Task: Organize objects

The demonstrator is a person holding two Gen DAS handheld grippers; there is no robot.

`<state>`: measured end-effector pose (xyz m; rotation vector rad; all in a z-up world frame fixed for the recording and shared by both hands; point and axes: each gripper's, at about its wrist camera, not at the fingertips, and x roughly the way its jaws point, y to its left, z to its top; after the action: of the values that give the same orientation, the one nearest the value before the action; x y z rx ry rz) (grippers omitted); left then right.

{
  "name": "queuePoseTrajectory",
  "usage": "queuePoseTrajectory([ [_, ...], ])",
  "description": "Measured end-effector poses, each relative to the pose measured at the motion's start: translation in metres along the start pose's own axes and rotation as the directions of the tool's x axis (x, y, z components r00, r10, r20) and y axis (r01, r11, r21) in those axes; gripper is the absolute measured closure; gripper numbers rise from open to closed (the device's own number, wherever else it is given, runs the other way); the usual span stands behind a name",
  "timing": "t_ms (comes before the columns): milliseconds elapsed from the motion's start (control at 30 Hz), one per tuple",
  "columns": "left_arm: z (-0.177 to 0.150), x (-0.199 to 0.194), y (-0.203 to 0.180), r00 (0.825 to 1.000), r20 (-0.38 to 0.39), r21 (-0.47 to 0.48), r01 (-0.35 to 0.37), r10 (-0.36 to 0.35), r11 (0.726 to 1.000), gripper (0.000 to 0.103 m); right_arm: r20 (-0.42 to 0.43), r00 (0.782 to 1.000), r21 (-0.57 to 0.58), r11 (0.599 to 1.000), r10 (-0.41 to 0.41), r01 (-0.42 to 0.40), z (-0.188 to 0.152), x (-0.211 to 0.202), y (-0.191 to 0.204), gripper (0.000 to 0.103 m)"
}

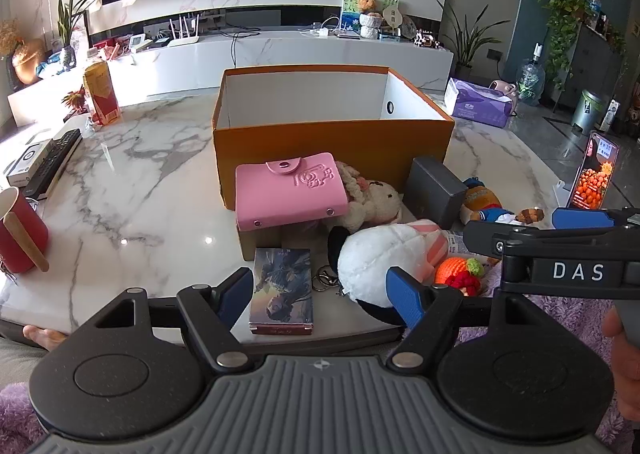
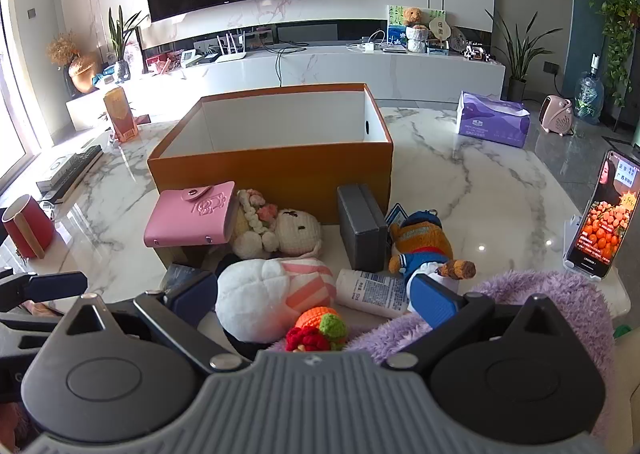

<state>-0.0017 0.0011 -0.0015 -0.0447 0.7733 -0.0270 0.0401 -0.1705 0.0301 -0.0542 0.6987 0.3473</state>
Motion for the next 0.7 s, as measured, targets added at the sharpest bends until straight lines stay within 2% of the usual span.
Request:
queuePoseTrajectory([
  [700,-0.0002,0.0048,0.0019,0.999,-0.031,-0.005,-0.013,0.013,1.0,0.016,-0.034,0.999,0.002,1.0,0.019,-0.019,0.0017,0.0079,-0.0009,0.001],
])
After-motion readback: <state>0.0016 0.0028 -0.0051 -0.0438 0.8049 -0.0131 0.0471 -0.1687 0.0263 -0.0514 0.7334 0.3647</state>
